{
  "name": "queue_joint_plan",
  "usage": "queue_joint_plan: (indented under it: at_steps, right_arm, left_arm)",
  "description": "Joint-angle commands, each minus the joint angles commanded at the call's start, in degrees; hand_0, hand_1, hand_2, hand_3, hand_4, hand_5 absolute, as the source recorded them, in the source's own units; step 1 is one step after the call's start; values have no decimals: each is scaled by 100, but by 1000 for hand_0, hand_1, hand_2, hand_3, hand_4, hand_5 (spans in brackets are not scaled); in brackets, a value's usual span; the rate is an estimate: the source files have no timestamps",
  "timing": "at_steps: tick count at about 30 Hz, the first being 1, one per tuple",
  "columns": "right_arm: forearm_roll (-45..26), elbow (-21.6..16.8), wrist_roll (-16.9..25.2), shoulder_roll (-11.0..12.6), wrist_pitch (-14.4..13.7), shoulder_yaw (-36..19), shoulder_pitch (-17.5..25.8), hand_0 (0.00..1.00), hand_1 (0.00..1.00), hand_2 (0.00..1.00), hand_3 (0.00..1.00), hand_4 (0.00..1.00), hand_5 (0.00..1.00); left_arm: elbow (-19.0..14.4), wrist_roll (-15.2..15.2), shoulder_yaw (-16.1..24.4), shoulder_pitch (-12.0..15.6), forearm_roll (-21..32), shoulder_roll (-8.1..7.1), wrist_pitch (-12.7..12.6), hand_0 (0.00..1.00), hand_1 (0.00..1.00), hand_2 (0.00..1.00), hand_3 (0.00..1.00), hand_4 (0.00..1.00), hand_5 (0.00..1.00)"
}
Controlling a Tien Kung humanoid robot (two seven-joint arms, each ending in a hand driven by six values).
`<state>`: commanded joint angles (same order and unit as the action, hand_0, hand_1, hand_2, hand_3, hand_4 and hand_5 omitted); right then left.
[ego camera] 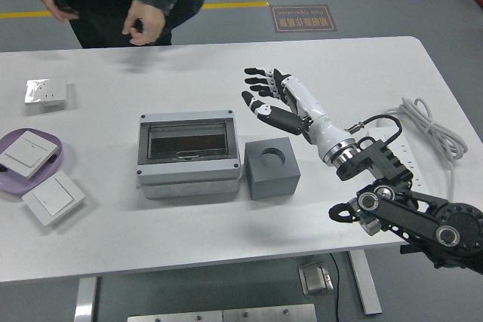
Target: Pick up the cylinder from the cube,place it in the box,flap close box
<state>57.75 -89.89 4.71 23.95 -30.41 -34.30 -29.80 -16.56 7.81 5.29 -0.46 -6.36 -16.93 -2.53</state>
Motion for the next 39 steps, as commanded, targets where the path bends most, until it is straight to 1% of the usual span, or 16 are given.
queue_joint_plan:
  at_steps: [3,4,9,10,15,16,21,22,31,37,39]
  right_arm:
    - [102,101,131,-118,-51,-504,350,812,791,791,825,660,417]
    - [123,131,172,-147,-58,-673,454,806,781,785,819,714,418]
    - [129,242,377,-168,-23,-1238,730,806,781,785,819,714,418]
    - [103,282,455,-166,-15,-1308,778,809,784,792,828,699,203]
    - [-13,429,749,-201,47,-1405,935,809,784,792,828,699,203]
    - [-33,458,789,-217,62,-1420,958,805,782,761,809,712,112]
    - [-97,557,937,-297,140,-1485,1041,805,782,761,809,712,112]
    - [-109,565,957,-303,152,-1496,1051,772,746,672,750,715,88]
    - [-320,674,1072,-287,194,-1645,1185,755,735,669,736,718,87]
    - [-259,716,974,-259,181,-1765,1283,743,726,671,727,722,87]
    - [-239,728,960,-247,218,-1801,1313,743,726,671,727,722,87]
  left_arm:
    - [-4,-6,-19,54,43,19,-4,631,594,547,616,699,227]
    - [-3,-1,-13,72,42,21,-6,631,594,547,616,700,227]
    - [-2,6,3,160,57,4,-16,631,594,547,616,700,227]
    - [-2,5,-1,190,70,-6,-17,631,595,547,616,700,227]
    - [0,-8,-19,291,148,-54,-22,631,595,547,616,700,227]
    - [-1,-18,-36,305,177,-61,-20,631,594,547,616,699,227]
    - [-15,-74,-137,348,317,-84,-2,631,594,547,616,699,227]
    - [-18,-82,-151,354,333,-87,1,631,594,548,616,700,227]
    - [-25,-95,-146,380,295,-126,7,631,594,548,616,700,227]
    - [-29,-70,-105,376,207,-133,16,631,594,548,616,700,226]
    - [-28,-65,-96,387,191,-127,17,631,594,548,616,700,226]
